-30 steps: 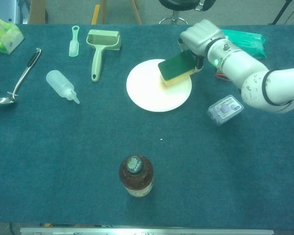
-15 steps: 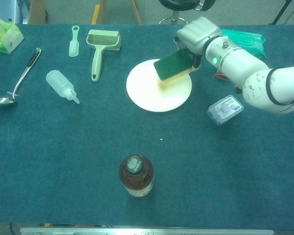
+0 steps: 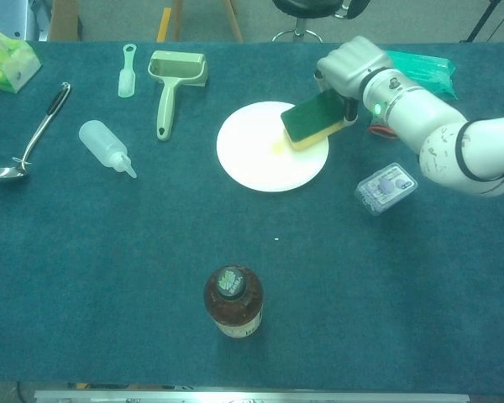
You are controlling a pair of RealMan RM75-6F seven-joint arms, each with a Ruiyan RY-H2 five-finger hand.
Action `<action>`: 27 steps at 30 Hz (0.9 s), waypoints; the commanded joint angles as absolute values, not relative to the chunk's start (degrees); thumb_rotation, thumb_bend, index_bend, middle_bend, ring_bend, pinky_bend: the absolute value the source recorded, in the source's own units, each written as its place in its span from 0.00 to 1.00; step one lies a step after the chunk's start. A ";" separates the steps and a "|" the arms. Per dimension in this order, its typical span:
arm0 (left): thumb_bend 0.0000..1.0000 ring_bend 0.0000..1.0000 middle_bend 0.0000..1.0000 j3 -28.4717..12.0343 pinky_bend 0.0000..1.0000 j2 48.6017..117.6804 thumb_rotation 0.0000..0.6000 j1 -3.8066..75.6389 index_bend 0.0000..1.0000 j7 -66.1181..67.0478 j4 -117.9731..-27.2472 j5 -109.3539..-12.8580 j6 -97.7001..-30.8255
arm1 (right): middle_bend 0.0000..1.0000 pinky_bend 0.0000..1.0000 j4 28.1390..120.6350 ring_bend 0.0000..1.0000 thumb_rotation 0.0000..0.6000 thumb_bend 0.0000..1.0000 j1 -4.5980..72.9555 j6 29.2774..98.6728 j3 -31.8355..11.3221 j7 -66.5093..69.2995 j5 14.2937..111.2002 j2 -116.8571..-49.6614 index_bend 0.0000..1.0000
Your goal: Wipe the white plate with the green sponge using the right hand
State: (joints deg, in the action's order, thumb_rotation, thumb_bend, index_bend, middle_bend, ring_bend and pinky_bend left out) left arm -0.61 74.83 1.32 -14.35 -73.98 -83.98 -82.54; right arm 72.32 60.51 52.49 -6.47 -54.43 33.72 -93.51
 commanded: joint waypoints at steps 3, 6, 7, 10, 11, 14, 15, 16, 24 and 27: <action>0.20 0.31 0.40 -0.66 0.46 74.97 1.00 1.53 0.39 -14.12 -74.03 -84.07 -82.36 | 0.55 0.25 75.09 0.45 1.00 0.10 59.90 54.32 -6.89 -54.25 33.84 -91.50 0.42; 0.20 0.31 0.41 -0.68 0.46 74.98 1.00 1.57 0.39 -13.99 -74.19 -84.14 -82.42 | 0.55 0.25 75.56 0.45 1.00 0.10 60.07 54.04 -7.06 -53.88 34.29 -91.66 0.42; 0.20 0.31 0.41 -0.69 0.46 74.97 1.00 1.56 0.39 -13.96 -74.25 -84.12 -82.44 | 0.55 0.25 75.37 0.45 1.00 0.10 60.25 53.66 -7.09 -53.73 34.49 -92.05 0.42; 0.20 0.31 0.40 -0.66 0.46 74.95 1.00 1.48 0.39 -14.01 -74.26 -84.04 -82.43 | 0.55 0.25 73.95 0.45 1.00 0.10 60.89 52.29 -7.25 -53.18 34.87 -93.65 0.42; 0.20 0.31 0.41 -0.63 0.46 74.96 1.00 1.45 0.39 -14.08 -74.22 -84.01 -82.42 | 0.55 0.25 73.32 0.45 1.00 0.10 61.10 51.84 -7.28 -53.01 34.97 -94.25 0.42; 0.20 0.31 0.40 -0.56 0.46 75.02 1.00 1.33 0.39 -14.47 -73.89 -83.91 -82.33 | 0.55 0.25 70.82 0.45 1.00 0.10 61.77 50.27 -7.23 -52.56 35.25 -96.36 0.42; 0.20 0.31 0.40 -0.55 0.46 75.05 1.00 1.28 0.39 -14.66 -73.77 -83.84 -82.31 | 0.55 0.25 70.01 0.45 1.00 0.10 61.95 49.81 -7.18 -52.46 35.31 -96.98 0.42; 0.20 0.31 0.40 -0.54 0.46 75.11 1.00 1.23 0.39 -14.93 -73.59 -83.78 -82.26 | 0.55 0.25 68.95 0.45 1.00 0.10 62.15 49.25 -7.10 -52.31 35.41 -97.75 0.42; 0.20 0.31 0.40 -0.42 0.46 75.56 1.00 1.02 0.39 -16.22 -72.26 -83.56 -81.94 | 0.55 0.25 66.02 0.45 1.00 0.10 61.97 48.67 -6.14 -52.77 35.27 -98.80 0.42; 0.20 0.31 0.41 -0.40 0.46 75.74 1.00 1.10 0.39 -16.38 -72.01 -83.76 -81.92 | 0.55 0.25 67.66 0.45 1.00 0.10 61.46 50.30 -5.94 -53.91 34.60 -97.23 0.42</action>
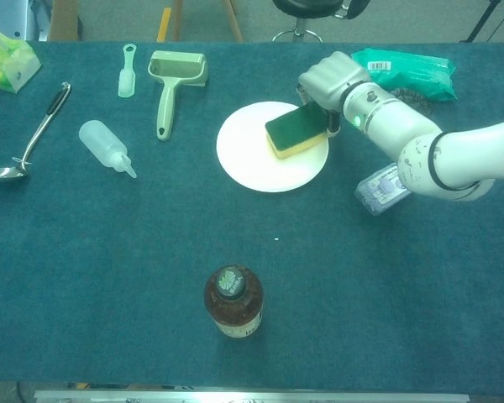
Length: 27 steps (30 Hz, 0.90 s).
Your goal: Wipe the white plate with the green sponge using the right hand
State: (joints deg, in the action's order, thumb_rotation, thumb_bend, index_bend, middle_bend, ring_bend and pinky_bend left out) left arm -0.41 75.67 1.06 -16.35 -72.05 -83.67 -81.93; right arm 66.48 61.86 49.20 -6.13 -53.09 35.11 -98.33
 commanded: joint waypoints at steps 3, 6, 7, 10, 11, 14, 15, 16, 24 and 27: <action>0.20 0.31 0.41 -0.38 0.46 75.85 1.00 1.18 0.39 -16.25 -72.04 -83.93 -81.93 | 0.55 0.25 69.61 0.45 1.00 0.10 61.01 51.89 -5.70 -55.18 33.88 -95.52 0.42; 0.20 0.31 0.41 -0.43 0.46 75.95 1.00 1.27 0.39 -16.05 -72.17 -84.00 -81.93 | 0.55 0.25 72.07 0.45 1.00 0.10 60.54 53.71 -5.58 -56.59 32.90 -93.51 0.42; 0.20 0.31 0.41 -0.41 0.46 75.96 1.00 1.30 0.39 -15.95 -72.24 -84.04 -81.91 | 0.55 0.25 73.00 0.45 1.00 0.10 60.38 54.35 -5.59 -56.99 32.61 -92.80 0.42; 0.20 0.31 0.41 -0.36 0.46 76.03 1.00 1.39 0.39 -15.67 -72.34 -84.16 -81.84 | 0.55 0.25 75.09 0.45 1.00 0.10 60.10 55.35 -6.03 -56.85 32.62 -91.58 0.42; 0.20 0.31 0.41 -0.37 0.46 76.05 1.00 1.41 0.39 -15.58 -72.40 -84.17 -81.84 | 0.55 0.25 75.52 0.45 1.00 0.10 60.09 55.41 -6.22 -56.58 32.84 -91.42 0.42; 0.20 0.31 0.41 -0.38 0.46 76.01 1.00 1.51 0.39 -15.30 -72.72 -84.24 -81.80 | 0.55 0.25 76.08 0.45 1.00 0.10 60.29 54.89 -6.75 -55.37 34.02 -91.72 0.42; 0.20 0.31 0.41 -0.39 0.46 76.00 1.00 1.53 0.39 -15.20 -72.81 -84.22 -81.77 | 0.55 0.25 75.93 0.45 1.00 0.10 60.47 54.49 -6.92 -54.91 34.49 -92.11 0.42; 0.20 0.31 0.41 -0.39 0.46 75.99 1.00 1.53 0.39 -15.16 -72.86 -84.21 -81.77 | 0.55 0.25 75.66 0.45 1.00 0.10 60.64 54.13 -7.01 -54.64 34.78 -92.51 0.42; 0.20 0.31 0.41 -0.25 0.46 76.03 1.00 1.26 0.39 -15.87 -72.38 -83.89 -81.59 | 0.55 0.25 70.32 0.45 1.00 0.10 61.98 50.42 -6.97 -53.04 35.83 -97.15 0.42; 0.20 0.31 0.41 -0.29 0.46 76.06 1.00 1.15 0.39 -16.20 -72.16 -83.81 -81.70 | 0.55 0.25 68.56 0.45 1.00 0.10 62.13 49.54 -6.52 -53.20 35.65 -98.19 0.42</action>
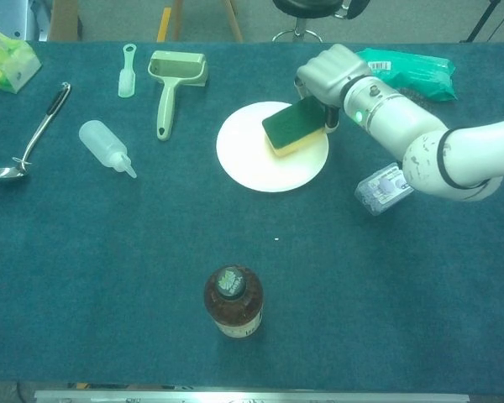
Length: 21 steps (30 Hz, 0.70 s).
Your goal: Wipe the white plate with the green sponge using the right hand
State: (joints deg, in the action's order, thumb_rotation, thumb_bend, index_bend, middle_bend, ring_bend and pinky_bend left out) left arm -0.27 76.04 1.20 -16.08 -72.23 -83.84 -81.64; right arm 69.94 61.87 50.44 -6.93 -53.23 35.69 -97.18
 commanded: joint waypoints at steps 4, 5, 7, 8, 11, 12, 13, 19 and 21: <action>0.20 0.31 0.41 -0.31 0.46 76.05 1.00 1.12 0.39 -16.34 -72.07 -83.85 -81.76 | 0.55 0.25 67.42 0.45 1.00 0.10 61.93 49.50 -5.90 -53.98 35.02 -98.35 0.42; 0.20 0.31 0.41 -0.31 0.46 76.04 1.00 1.14 0.39 -16.33 -72.10 -83.88 -81.76 | 0.55 0.25 67.46 0.45 1.00 0.10 61.84 49.66 -5.78 -54.25 34.80 -98.18 0.42; 0.20 0.31 0.41 -0.31 0.46 76.04 1.00 1.18 0.39 -16.28 -72.18 -83.96 -81.76 | 0.55 0.25 67.87 0.45 1.00 0.10 61.60 50.19 -5.53 -54.95 34.22 -97.59 0.42; 0.20 0.31 0.41 -0.31 0.46 76.04 1.00 1.21 0.39 -16.25 -72.23 -83.98 -81.75 | 0.55 0.25 68.16 0.45 1.00 0.10 61.49 50.48 -5.43 -55.27 33.98 -97.27 0.42; 0.20 0.31 0.41 -0.30 0.46 76.07 1.00 1.28 0.39 -16.08 -72.38 -84.05 -81.69 | 0.55 0.25 69.49 0.45 1.00 0.10 61.12 51.62 -5.17 -56.44 33.04 -95.97 0.42; 0.20 0.31 0.41 -0.30 0.46 76.08 1.00 1.30 0.39 -16.02 -72.41 -84.04 -81.64 | 0.55 0.25 70.02 0.45 1.00 0.10 61.01 52.02 -5.15 -56.75 32.79 -95.52 0.42; 0.20 0.31 0.41 -0.30 0.46 76.10 1.00 1.33 0.39 -15.96 -72.47 -84.03 -81.59 | 0.55 0.25 70.82 0.45 1.00 0.10 60.85 52.62 -5.14 -57.12 32.49 -94.85 0.42; 0.20 0.31 0.41 -0.31 0.46 76.17 1.00 1.47 0.39 -15.72 -72.62 -84.08 -81.46 | 0.56 0.25 75.91 0.45 1.00 0.10 59.97 56.00 -5.23 -58.55 31.62 -90.95 0.42; 0.20 0.31 0.41 -0.33 0.46 76.13 1.00 1.50 0.39 -15.60 -72.76 -84.15 -81.54 | 0.56 0.25 77.95 0.45 1.00 0.10 59.55 57.04 -5.44 -58.20 32.01 -89.63 0.42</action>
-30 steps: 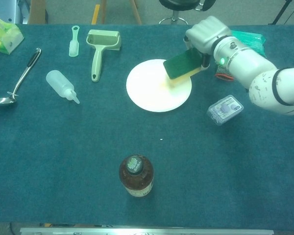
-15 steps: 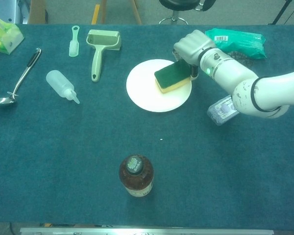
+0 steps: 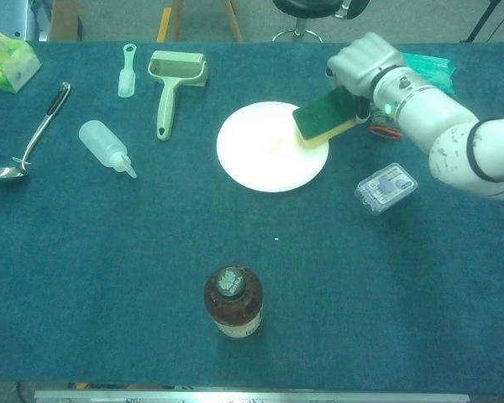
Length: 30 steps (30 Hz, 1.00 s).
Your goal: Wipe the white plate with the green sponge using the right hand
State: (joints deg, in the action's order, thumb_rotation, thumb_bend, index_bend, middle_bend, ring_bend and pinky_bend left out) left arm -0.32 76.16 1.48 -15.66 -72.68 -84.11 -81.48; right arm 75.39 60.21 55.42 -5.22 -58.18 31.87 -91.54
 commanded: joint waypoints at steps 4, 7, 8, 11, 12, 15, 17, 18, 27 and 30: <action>0.20 0.31 0.41 -0.46 0.46 75.90 1.00 1.57 0.39 -15.28 -73.14 -84.23 -81.75 | 0.56 0.25 83.98 0.45 1.00 0.10 57.77 59.48 -5.80 -55.37 34.72 -85.96 0.42; 0.20 0.31 0.41 -0.59 0.46 75.57 1.00 1.62 0.39 -14.87 -73.61 -84.23 -81.93 | 0.56 0.25 88.82 0.45 1.00 0.10 55.89 61.43 -5.26 -53.14 37.54 -82.98 0.42; 0.20 0.31 0.41 -0.63 0.46 75.48 1.00 1.64 0.40 -14.72 -73.78 -84.22 -81.97 | 0.56 0.25 90.27 0.45 1.00 0.10 55.28 62.05 -4.98 -52.58 38.45 -82.09 0.42; 0.20 0.31 0.41 -0.70 0.46 75.27 1.00 1.75 0.39 -14.16 -74.35 -84.26 -82.04 | 0.56 0.25 94.83 0.45 1.00 0.10 53.22 64.07 -3.76 -51.03 41.37 -79.26 0.42; 0.20 0.31 0.41 -0.70 0.46 75.22 1.00 1.81 0.39 -13.90 -74.58 -84.32 -82.04 | 0.56 0.25 96.50 0.45 1.00 0.10 52.37 64.84 -3.20 -50.47 42.56 -78.20 0.42; 0.20 0.31 0.41 -0.72 0.46 75.14 1.00 1.95 0.40 -13.36 -75.07 -84.39 -81.99 | 0.56 0.25 99.96 0.45 1.00 0.10 50.36 66.50 -1.90 -49.08 45.19 -75.98 0.42; 0.20 0.31 0.41 -0.74 0.46 75.10 1.00 2.05 0.39 -12.95 -75.38 -84.40 -81.95 | 0.56 0.25 102.04 0.45 1.00 0.10 48.84 67.54 -0.78 -48.11 47.24 -74.45 0.42; 0.20 0.31 0.41 -0.76 0.46 75.06 1.00 2.11 0.39 -12.76 -75.56 -84.41 -81.93 | 0.56 0.25 102.83 0.45 1.00 0.10 48.01 68.04 -0.18 -47.58 48.31 -73.77 0.42; 0.20 0.31 0.41 -0.76 0.46 74.86 1.00 2.25 0.39 -11.97 -76.38 -84.20 -81.76 | 0.56 0.25 103.05 0.45 1.00 0.10 42.88 68.46 3.77 -44.18 53.68 -72.25 0.42; 0.20 0.31 0.41 -0.78 0.46 74.85 1.00 2.28 0.40 -11.90 -76.42 -84.04 -81.64 | 0.56 0.25 102.42 0.45 1.00 0.10 41.58 68.05 4.50 -42.87 54.88 -72.30 0.42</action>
State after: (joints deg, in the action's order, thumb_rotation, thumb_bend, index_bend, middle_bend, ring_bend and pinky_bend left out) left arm -0.78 74.86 2.28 -11.90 -76.41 -84.03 -81.63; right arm 102.72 42.01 68.26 4.15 -43.30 54.46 -72.33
